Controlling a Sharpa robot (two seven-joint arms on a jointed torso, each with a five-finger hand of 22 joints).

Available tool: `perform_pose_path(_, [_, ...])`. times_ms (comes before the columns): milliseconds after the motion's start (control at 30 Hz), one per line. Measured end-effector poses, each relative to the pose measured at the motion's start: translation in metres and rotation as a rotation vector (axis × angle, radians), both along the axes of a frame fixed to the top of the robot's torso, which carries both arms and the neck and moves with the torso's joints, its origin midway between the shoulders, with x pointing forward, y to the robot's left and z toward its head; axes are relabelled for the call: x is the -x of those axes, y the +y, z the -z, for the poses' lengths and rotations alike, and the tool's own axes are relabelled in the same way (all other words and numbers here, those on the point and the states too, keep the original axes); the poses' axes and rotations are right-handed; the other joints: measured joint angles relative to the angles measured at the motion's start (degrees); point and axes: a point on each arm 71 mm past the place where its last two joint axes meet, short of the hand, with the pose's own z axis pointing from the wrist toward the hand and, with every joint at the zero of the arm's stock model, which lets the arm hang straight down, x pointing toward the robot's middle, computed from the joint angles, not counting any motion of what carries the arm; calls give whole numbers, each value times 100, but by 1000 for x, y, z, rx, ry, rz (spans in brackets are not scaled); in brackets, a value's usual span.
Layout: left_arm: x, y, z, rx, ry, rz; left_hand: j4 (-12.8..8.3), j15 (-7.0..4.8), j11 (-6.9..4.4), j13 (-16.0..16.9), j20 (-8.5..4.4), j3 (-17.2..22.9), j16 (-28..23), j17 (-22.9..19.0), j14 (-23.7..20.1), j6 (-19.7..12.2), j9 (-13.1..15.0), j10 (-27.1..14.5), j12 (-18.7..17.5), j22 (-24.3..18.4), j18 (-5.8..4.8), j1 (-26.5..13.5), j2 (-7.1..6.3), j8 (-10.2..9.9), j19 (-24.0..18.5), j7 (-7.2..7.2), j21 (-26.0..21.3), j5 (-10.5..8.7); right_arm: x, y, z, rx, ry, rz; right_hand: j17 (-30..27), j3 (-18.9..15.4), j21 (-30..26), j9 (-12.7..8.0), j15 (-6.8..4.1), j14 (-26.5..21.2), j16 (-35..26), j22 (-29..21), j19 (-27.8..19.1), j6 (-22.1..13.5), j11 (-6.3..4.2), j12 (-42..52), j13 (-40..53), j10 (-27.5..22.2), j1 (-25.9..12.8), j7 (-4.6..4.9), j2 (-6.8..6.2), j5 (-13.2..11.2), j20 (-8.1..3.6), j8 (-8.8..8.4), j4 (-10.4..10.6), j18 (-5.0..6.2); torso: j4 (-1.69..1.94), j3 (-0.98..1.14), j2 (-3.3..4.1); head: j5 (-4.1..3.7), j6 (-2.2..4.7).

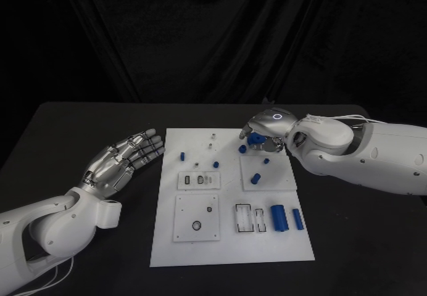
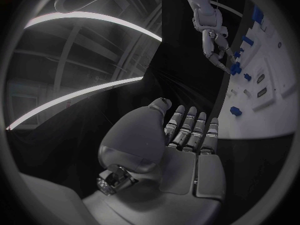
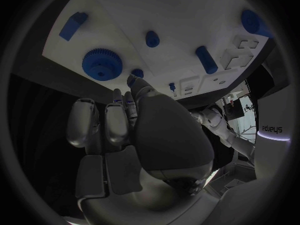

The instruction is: Assemble the parts on the task board

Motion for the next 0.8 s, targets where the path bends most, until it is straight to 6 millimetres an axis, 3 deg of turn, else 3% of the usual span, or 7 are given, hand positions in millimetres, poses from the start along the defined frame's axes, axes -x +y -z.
perform_pose_path(100, [0, 0, 0, 1, 0, 0, -1, 0, 0, 0, 0, 0, 0, 0, 0, 0, 0, 0, 0, 0, 0, 0, 0, 0, 0, 0, 0, 0, 0, 0, 2, 0, 4, -2, 0, 59, 0, 23, 0, 0, 0, 8, 0, 20, 20, 0, 12, 20, -100, 20, -100, -220, 0, 0, 59, 0, -1, -4, -2, 0, -1])
perform_pose_path(367, [0, 0, 0, 4, 0, 5, -9, 0, 0, 5, 0, 40, 44, 0, 0, 0, -1, 0, 0, 0, 0, 0, 0, 0, 0, 0, 0, 0, 0, 0, 9, -3, 13, -7, -5, 135, -23, 66, 0, 0, -22, 17, 0, 33, 10, 47, 43, 75, -236, 33, -141, -587, 0, -27, 135, 0, 3, -13, -2, -3, -22])
perform_pose_path(800, [-1, 2, 1, 6, 1, 7, -17, -1, 9, 4, 0, 79, 44, -1, 1, 0, -1, -10, 19, 1, 0, -18, 13, 0, 0, 0, 0, 0, -2, 4, 11, -22, 7, -24, -6, 212, -54, 119, 0, 0, -22, 20, 0, 154, 30, 157, 95, 214, -268, 92, -109, -607, 0, -27, 213, 0, 12, -17, 4, -13, -36])
